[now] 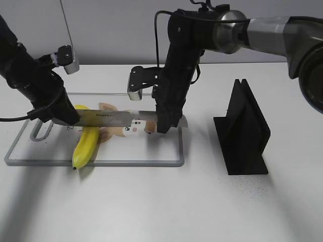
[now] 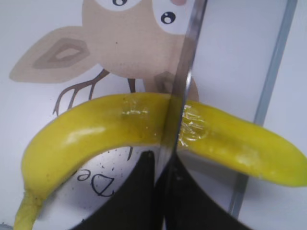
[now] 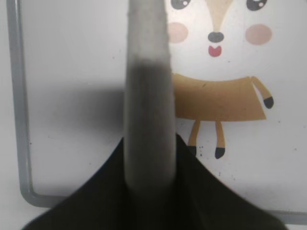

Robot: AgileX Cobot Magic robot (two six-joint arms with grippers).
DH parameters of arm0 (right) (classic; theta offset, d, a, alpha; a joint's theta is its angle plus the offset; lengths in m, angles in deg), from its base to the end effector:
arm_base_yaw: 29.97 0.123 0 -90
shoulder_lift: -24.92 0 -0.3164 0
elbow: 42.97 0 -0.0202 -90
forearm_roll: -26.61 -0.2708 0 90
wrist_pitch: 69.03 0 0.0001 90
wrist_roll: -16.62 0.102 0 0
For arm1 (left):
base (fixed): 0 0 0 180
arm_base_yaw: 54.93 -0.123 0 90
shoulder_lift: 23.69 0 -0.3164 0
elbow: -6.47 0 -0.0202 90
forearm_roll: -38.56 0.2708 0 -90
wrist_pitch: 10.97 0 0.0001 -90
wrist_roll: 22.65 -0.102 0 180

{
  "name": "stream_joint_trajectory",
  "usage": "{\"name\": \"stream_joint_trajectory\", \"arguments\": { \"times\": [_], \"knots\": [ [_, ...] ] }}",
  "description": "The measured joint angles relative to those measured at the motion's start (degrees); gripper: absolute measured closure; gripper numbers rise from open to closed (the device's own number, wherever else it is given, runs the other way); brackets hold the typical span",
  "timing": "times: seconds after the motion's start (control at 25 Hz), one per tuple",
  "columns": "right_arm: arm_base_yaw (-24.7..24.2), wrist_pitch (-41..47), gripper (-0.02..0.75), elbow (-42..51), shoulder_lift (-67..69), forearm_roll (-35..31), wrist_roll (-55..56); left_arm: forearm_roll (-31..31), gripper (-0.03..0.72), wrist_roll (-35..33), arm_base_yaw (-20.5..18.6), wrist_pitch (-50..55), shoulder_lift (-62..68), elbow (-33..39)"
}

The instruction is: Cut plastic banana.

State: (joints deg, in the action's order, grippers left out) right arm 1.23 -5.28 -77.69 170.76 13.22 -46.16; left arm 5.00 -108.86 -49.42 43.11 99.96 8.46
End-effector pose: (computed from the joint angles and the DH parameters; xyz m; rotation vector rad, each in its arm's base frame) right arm 0.4437 0.2935 0.1226 -2.0846 2.1371 0.2724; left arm 0.4093 -0.0854 0.1542 1.6331 2.2593 -0.5075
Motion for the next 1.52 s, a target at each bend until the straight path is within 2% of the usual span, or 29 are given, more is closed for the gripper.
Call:
{"name": "stream_joint_trajectory", "arguments": {
  "times": [0.4,0.72,0.96,1.52],
  "knots": [
    [-0.1,0.0,0.556,-0.2,0.9,-0.1,-0.1,-0.4,0.661,0.0,0.0,0.0,0.0,-0.1],
    [-0.1,4.6,0.556,-5.3,1.8,0.5,0.6,-0.2,0.661,0.1,-0.1,0.0,-0.1,0.0],
    [0.3,4.9,0.554,-5.7,0.2,0.9,1.2,1.0,0.661,0.5,0.2,-1.6,-2.4,1.1],
    [0.6,5.1,0.547,-5.5,-11.9,1.0,3.0,4.0,0.668,0.8,0.5,-1.6,-19.2,1.7]
  ]
}}
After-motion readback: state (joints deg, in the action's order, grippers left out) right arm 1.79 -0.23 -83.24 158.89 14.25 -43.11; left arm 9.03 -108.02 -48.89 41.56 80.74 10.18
